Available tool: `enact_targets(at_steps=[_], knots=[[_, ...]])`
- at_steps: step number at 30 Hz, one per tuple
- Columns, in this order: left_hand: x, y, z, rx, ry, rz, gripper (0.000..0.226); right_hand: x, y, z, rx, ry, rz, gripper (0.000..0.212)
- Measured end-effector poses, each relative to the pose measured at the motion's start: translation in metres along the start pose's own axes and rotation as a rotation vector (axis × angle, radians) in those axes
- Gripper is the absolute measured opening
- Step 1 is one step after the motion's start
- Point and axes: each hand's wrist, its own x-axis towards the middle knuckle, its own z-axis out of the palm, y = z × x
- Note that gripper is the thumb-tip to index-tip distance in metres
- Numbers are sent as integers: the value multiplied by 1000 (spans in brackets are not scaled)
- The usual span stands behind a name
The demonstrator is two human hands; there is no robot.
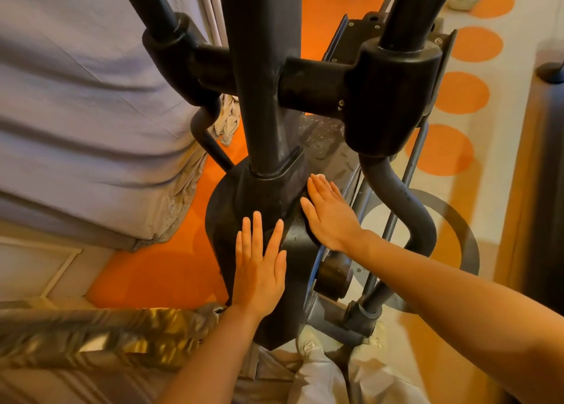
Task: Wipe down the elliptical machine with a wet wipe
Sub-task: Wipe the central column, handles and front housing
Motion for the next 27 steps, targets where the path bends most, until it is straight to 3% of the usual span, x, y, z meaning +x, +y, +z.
enact_targets(at_steps=[4,10,18,21,27], knots=[[-1,-1,0,-6,-13,2,52,-33,-15,0,49,59,-167,67],[-1,0,-4,-20,-45,-6,52,-51,-6,4,107,-18,-312,55],[-3,-14,-16,-120,12,36,60,-17,-16,-6,131,59,-27,49],[-2,-18,-13,-88,-1,48,59,-36,-37,2,89,114,-121,48],[-2,-22,-10,-90,-13,76,57,-87,-40,37,-162,53,-355,56]])
